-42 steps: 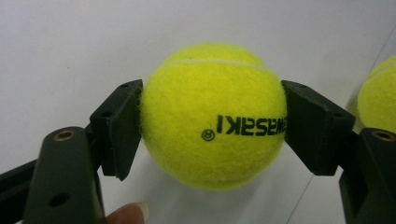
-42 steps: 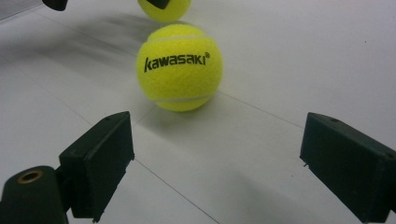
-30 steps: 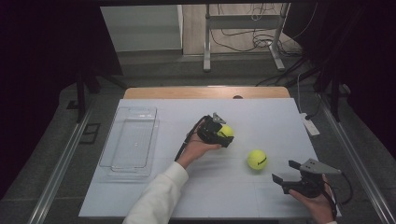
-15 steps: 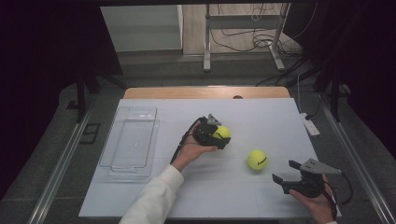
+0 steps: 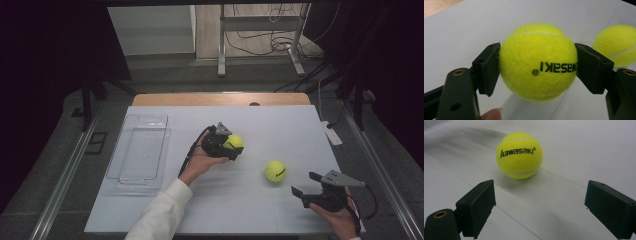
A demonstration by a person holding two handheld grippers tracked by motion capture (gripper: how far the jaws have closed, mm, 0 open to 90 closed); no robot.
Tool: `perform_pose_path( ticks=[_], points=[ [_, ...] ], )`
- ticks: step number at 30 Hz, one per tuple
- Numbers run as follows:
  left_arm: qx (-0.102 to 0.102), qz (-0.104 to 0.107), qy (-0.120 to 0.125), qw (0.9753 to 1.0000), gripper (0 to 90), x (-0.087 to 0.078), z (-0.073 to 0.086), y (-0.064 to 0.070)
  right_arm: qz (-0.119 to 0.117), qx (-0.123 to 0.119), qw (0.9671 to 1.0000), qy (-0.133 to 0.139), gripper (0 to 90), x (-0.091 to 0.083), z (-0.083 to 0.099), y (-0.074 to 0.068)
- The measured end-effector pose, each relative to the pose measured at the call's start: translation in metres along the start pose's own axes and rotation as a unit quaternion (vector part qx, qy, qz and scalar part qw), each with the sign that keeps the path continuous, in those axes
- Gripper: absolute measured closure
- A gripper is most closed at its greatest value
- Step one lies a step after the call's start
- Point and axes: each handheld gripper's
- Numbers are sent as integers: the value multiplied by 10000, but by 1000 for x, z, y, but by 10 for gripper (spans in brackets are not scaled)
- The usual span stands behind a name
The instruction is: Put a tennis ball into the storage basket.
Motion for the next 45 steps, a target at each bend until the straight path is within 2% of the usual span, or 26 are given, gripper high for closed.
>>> perform_pose_path(
  ticks=[4, 6, 15, 21, 35, 45],
  points=[
    [-18, 20, 48, 10000, 268, -4, 2, 0, -2, -3, 10000, -1, 97, 0, 0, 0],
    [-72, 125, 134, 9998, 268, -10, 4, 0, -9, 0, 10000, -5, 96, 0, 0, 0],
    [-37, 130, 277, 9995, 268, -25, 7, 1, 6, -6, 10000, -44, 97, 1, 0, -1],
    [13, 60, 256, 9997, 268, -26, 9, 2, -3, 9, 10000, -13, 97, 1, 0, -1],
    [-13, 32, 429, 9991, 268, -39, 15, -1, -4, -7, 10000, -26, 97, 1, 0, 0],
    [-136, -7, 631, 9979, 268, -57, 16, -4, -7, -9, 10000, 5, 97, 1, 0, 0]
  ],
)
Point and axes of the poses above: each handheld gripper's, and its own axes: x roughly forward along the jaws, z roughly out of its underside, y roughly to its right, and after that the axes turned 9 degrees about -x, right-handed
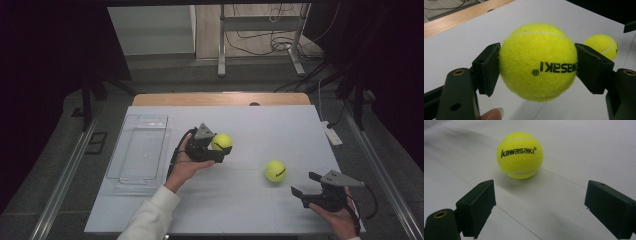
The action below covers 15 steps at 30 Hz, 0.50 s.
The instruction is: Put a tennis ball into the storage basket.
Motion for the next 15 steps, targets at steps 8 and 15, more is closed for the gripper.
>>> perform_pose_path(
  ticks=[8, 15],
  points=[
    [-8, -32, 130, 9999, 268, -13, -2, -1, -37, -52, 10000, -15, 98, 3, -2, -1],
    [-54, -54, 293, 9995, 268, -25, -6, -3, -61, -60, 10000, -19, 98, 5, -2, 0]
  ],
)
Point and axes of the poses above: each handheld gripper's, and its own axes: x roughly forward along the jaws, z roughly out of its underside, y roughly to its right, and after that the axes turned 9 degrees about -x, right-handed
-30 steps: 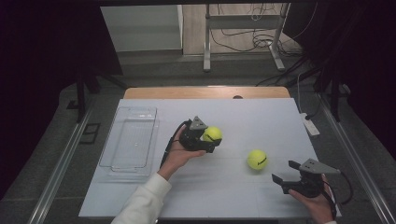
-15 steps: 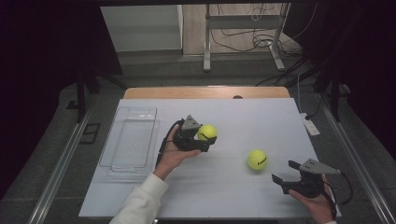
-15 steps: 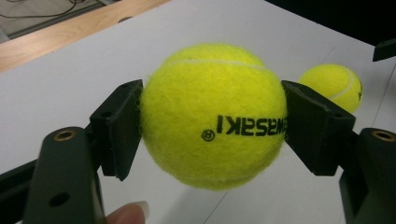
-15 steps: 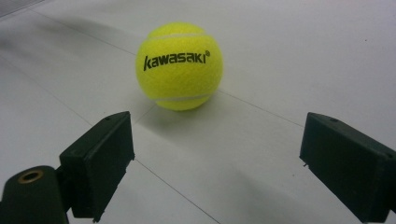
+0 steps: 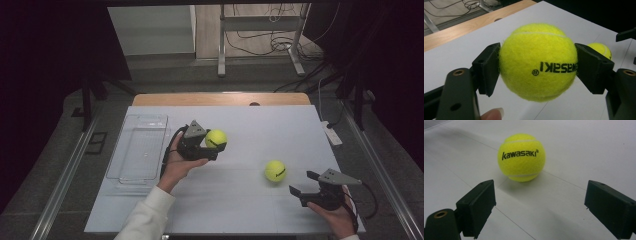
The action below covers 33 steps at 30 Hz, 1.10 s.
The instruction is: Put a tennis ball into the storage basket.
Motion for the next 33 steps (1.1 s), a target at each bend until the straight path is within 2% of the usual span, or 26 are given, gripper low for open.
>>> perform_pose_path(
  ticks=[18, 33],
  points=[
    [-147, -93, 264, 9995, 267, -23, -11, -10, 37, 22, 10000, 18, 99, -3, 1, 1],
    [-219, -254, 447, 9984, 268, -42, -17, -21, 16, 25, 10000, 37, 103, -3, 1, 2]
  ],
)
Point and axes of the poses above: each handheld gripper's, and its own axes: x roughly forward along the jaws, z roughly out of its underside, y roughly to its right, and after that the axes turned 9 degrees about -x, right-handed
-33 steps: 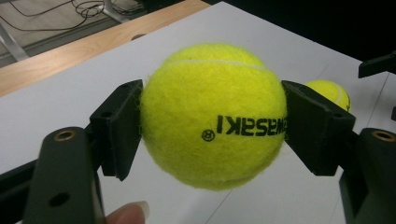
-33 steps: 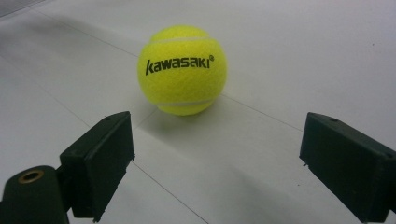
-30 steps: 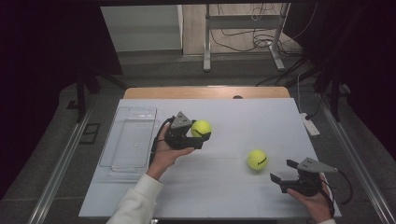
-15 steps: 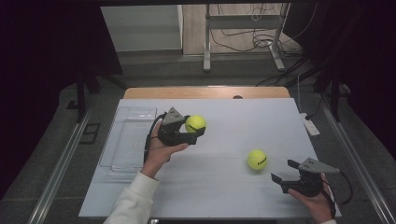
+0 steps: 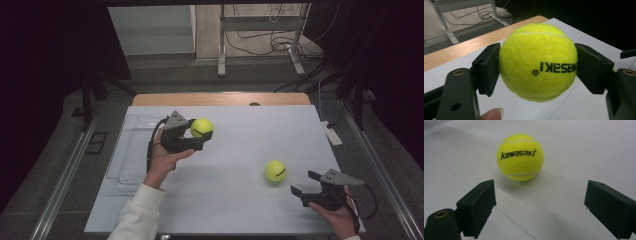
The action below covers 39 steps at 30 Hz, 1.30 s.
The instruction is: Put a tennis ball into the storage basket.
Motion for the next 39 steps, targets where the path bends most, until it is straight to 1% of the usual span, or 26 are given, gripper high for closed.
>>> perform_pose_path(
  ticks=[11, 16, 24, 29, 37, 39],
  points=[
    [-37, -130, 102, 9999, 268, -9, -3, -7, 7, -6, 10000, 8, 106, 0, 0, 0],
    [-87, -132, 148, 9998, 267, -11, -4, -13, 24, 2, 10000, -10, 106, -1, 1, 1],
    [-188, -234, 160, 9994, 267, -15, -4, -21, 28, 0, 10000, -14, 104, -1, 1, 1],
    [-229, -345, 162, 9990, 268, -16, -3, -27, 32, -1, 10000, -8, 104, -1, 1, 1],
    [-313, -457, 169, 9983, 267, -18, -2, -34, 47, -16, 10000, -34, 104, -1, 1, 1],
    [-309, -527, 177, 9980, 267, -20, -2, -36, 47, -11, 10000, -37, 104, -1, 1, 0]
  ],
)
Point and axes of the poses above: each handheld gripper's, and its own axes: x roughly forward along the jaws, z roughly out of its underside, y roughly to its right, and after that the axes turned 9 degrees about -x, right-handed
